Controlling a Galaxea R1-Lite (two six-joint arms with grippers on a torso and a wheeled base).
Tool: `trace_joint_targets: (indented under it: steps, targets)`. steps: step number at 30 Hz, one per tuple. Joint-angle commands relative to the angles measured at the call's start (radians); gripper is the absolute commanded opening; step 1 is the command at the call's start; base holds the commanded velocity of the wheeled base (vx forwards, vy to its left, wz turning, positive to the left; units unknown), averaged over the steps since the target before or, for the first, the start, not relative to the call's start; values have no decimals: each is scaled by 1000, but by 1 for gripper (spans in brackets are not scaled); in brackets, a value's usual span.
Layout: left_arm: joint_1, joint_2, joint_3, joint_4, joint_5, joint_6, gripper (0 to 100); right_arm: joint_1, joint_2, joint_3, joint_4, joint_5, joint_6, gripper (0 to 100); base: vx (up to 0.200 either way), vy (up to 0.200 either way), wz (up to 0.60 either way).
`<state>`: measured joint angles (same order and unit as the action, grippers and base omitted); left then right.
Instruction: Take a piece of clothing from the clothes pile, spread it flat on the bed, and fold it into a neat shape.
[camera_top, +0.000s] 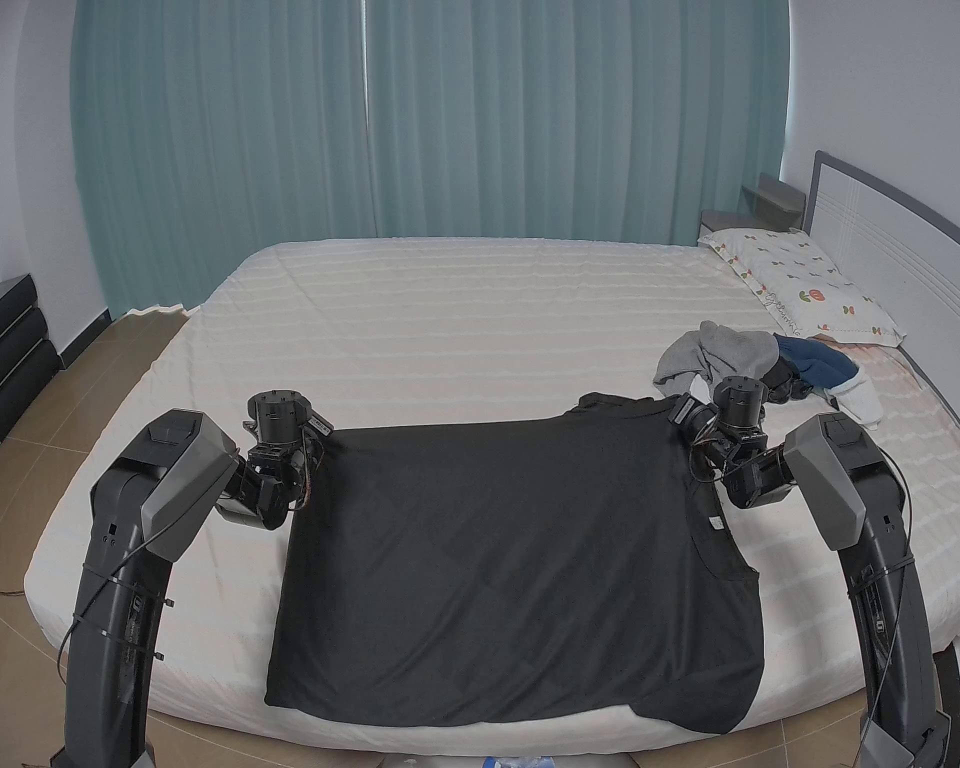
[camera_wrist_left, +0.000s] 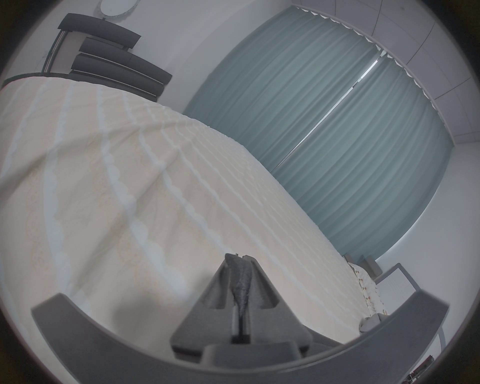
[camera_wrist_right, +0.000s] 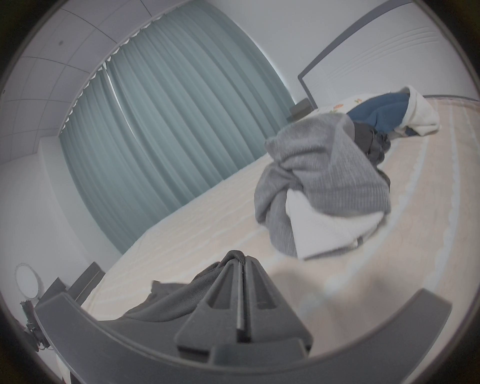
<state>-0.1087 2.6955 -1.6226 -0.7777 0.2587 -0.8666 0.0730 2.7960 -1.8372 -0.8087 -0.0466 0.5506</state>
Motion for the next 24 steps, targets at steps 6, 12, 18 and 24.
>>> trace_joint_targets:
  steps: [6, 12, 18, 24]
  targets:
    - [14, 36, -76, 1, 5, -6, 0, -1, 36, -142, 0, -73, 18, 0, 0, 0, 0]
    - [7, 46, -82, 3, 2, -2, 0, 2, 100, -137, 0, -76, 9, 0, 0, 0, 0]
    - [7, 73, -119, 14, 2, 0, 0, 13, 108, -137, 6, -76, 8, 0, 0, 0, 0]
    - [4, 73, -115, 12, 2, 0, 100, 13, 109, -128, 22, -78, 5, 100, 0, 0, 0]
